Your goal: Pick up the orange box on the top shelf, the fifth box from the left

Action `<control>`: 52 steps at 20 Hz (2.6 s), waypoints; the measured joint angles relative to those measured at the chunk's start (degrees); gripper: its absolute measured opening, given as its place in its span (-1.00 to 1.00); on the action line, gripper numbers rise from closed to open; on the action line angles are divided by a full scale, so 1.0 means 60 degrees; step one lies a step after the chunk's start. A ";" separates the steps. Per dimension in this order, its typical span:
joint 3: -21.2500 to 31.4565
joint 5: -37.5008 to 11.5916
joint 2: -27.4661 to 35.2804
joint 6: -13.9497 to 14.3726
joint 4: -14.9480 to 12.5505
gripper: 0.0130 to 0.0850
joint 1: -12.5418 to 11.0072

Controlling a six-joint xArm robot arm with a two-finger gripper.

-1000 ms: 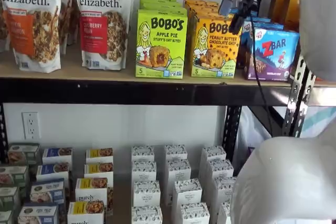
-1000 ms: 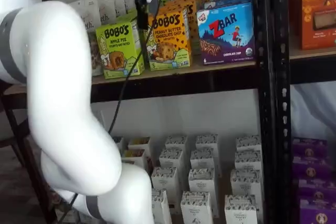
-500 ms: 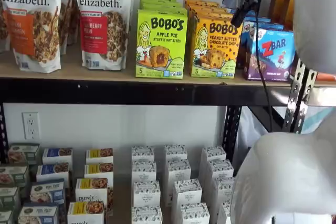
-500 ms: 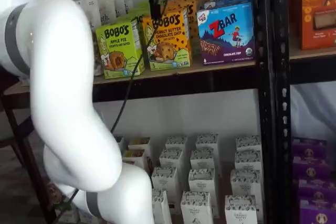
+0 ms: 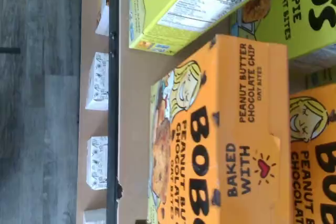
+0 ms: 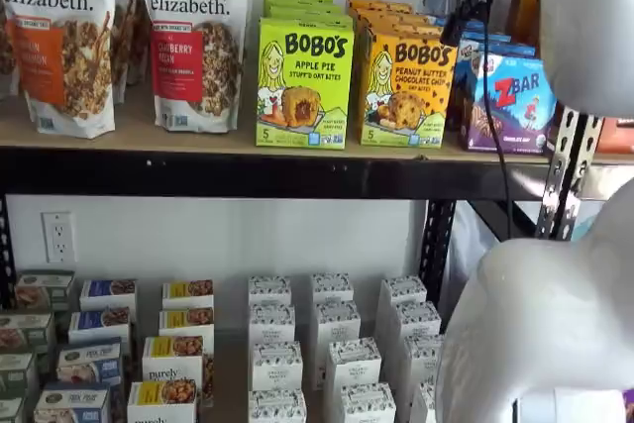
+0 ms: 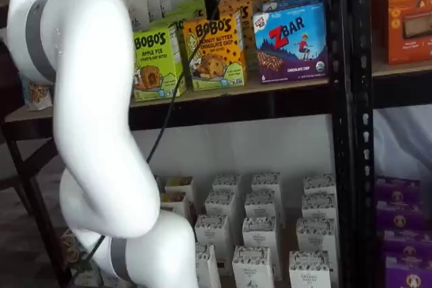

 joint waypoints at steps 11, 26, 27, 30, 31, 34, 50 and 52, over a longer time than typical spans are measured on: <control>-0.1626 0.1474 0.1260 0.0381 -0.0663 1.00 0.0444; -0.1636 0.1511 0.1735 0.0599 -0.1138 1.00 0.0812; -0.1573 0.1438 0.1732 0.0611 -0.1181 1.00 0.0837; -0.1487 0.1349 0.1787 0.0638 -0.1278 1.00 0.0892; -0.1488 0.1362 0.1827 0.0641 -0.1291 1.00 0.0898; -0.1482 0.1400 0.1931 0.0640 -0.1323 1.00 0.0902; -0.0681 0.0555 0.1753 0.0365 -0.1320 0.67 0.0669; -0.0665 0.0545 0.1748 0.0344 -0.1306 0.56 0.0647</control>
